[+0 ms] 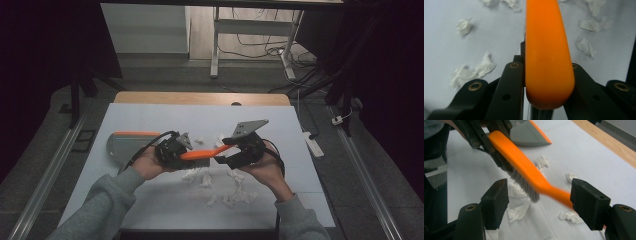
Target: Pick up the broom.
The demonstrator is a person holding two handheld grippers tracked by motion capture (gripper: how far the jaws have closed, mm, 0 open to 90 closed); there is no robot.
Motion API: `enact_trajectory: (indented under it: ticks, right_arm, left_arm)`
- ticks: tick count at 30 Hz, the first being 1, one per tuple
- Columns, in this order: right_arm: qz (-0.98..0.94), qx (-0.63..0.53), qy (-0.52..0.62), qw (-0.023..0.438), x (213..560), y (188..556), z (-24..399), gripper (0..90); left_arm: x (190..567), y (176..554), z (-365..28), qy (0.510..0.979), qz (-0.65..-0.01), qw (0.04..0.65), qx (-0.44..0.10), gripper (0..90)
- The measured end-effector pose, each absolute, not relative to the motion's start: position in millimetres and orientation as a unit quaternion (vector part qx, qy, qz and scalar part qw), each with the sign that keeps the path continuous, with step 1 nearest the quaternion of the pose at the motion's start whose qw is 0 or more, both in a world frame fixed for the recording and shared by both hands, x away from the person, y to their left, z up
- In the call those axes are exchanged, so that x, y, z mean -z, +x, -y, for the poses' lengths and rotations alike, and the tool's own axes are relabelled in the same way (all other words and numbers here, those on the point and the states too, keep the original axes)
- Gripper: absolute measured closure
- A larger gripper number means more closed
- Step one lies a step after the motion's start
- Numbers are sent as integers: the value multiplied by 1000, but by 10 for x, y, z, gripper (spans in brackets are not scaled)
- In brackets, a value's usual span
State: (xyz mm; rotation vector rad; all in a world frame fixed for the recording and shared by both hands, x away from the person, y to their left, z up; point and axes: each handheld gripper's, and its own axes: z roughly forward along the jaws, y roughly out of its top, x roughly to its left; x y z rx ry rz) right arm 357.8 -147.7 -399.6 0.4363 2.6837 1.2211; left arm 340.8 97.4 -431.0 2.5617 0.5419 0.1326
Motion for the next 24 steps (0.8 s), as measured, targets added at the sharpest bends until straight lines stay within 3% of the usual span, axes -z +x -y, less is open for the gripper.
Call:
enact_trajectory:
  ticks: [10, 15, 24]
  right_arm:
    - [-930, -347, 110, 52, 4139, 3621, 1375, 331]
    - [-939, -329, 94, 34, 4193, 3624, 1335, 390]
    - [-955, -292, 41, 25, 4281, 3567, 1295, 644]
  left_arm:
    - [4274, 3373, -790, 958, -156, 238, -41, 785]
    - [4263, 3345, -751, 960, -140, 240, -37, 786]
    - [4230, 3277, -710, 962, -113, 244, -34, 785]
